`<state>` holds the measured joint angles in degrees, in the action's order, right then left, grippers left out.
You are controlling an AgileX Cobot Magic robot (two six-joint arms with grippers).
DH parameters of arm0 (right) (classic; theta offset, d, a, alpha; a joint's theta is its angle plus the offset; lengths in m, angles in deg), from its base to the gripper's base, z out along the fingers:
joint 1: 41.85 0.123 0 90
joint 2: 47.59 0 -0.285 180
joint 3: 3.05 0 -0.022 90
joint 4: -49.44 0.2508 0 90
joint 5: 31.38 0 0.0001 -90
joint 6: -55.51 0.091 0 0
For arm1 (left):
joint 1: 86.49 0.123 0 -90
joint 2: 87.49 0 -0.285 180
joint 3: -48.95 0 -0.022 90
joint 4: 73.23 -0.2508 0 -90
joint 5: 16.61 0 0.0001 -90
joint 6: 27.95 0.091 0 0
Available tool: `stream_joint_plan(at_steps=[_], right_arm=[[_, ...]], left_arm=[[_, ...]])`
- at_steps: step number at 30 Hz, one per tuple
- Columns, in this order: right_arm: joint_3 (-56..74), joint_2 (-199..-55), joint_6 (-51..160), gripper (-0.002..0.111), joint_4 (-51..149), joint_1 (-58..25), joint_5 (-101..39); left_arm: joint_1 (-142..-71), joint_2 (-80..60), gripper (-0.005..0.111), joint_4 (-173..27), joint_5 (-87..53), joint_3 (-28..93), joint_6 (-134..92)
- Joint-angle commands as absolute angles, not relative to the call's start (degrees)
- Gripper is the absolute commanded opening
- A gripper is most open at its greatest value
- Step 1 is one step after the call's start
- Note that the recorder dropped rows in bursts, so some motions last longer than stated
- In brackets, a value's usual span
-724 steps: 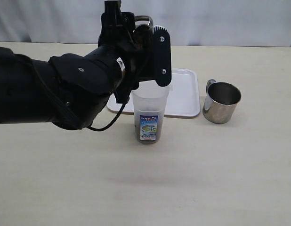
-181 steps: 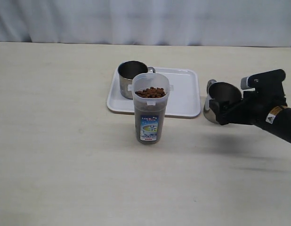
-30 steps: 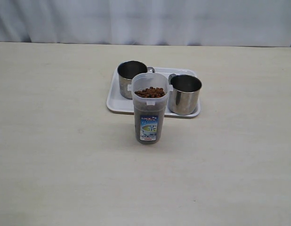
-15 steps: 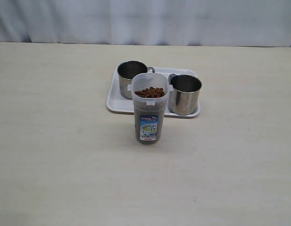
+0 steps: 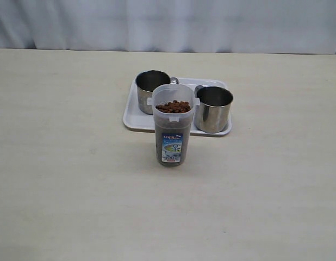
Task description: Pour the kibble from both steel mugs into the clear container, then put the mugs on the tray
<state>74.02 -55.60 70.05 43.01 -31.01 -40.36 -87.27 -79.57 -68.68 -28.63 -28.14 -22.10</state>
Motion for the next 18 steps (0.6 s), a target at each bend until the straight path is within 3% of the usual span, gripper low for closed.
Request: stream_joint_plan(at_steps=[1,5,18], right_arm=[[74.17,-55.37,63.70,0.005,45.35,-31.18,-42.05],[74.17,-55.37,46.84,0.005,55.04,-31.18,-44.01],[74.17,-55.37,51.95,0.005,54.52,-31.97,-43.78]], left_arm=[[-87.62,-79.70,0.000,-68.61,-27.87,-28.27,-21.95],[-87.62,-79.70,0.000,-68.61,-27.87,-28.27,-21.95],[-87.62,-79.70,0.000,-68.61,-27.87,-28.27,-21.95]])
